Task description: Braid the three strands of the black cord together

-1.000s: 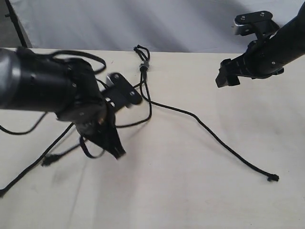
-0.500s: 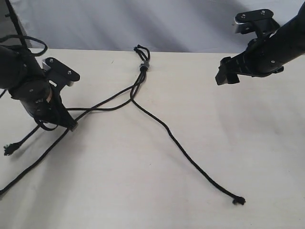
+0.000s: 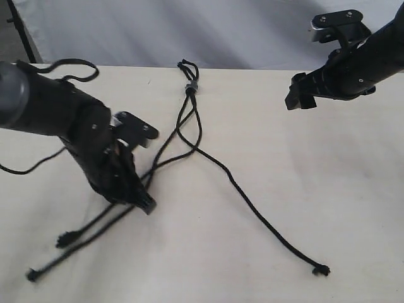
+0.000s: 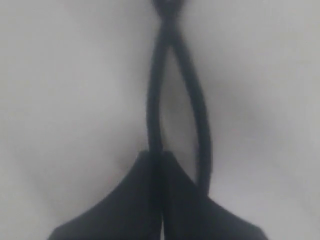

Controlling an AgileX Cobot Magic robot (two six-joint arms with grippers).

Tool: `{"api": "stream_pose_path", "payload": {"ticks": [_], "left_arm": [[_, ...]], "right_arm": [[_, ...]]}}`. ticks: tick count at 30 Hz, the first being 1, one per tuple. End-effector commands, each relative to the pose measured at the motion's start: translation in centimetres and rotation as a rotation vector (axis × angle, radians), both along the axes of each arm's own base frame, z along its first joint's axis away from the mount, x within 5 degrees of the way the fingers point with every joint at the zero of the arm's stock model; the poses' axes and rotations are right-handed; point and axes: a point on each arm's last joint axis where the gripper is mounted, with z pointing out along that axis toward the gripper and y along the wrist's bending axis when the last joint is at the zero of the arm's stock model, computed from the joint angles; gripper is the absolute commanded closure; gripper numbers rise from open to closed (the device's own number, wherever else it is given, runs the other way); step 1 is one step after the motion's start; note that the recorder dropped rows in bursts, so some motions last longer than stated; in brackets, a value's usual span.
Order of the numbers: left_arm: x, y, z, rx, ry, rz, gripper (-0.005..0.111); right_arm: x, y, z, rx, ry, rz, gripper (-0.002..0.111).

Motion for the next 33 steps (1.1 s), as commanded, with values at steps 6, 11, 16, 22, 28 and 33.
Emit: {"api": "stream_pose_path", "payload": {"ticks": [6,11,16,22,28,33], "left_arm": [[-3.9,-7.0,4.0,-0.075,-0.084,-0.312,0.106],[-1.9,-3.2,7.2,-0.087,-0.163,-0.154,0.106],[0.1,0.9,8.1,-0.073,-0.188,-0.019,0.107],[1.2,4.7,7.0,-0.071,-0.216,0.104,0.107],[0.7,6.7,5.1,-0.073,-0.242,0.159,0.107],[0.2,6.9,3.7,-0.078,-0.258,0.160,0.107]], "right_arm": [[-0.1,-0.1,0.4,-0.002,-0.016,0.002,0.021],[-0.1,-0.1,0.4,-0.002,-0.016,0.002,0.021],[-0.1,-0.1,0.4,-0.002,-0.016,0.002,0.021],[-0.1,-0.1,0.4,-0.002,-0.016,0.002,0.021],[-0.1,-0.1,0.4,0.001,-0.015,-0.002,0.021],[-0.1,-0.1,0.3,0.001,-0.011,-0.001,0.021]]}}
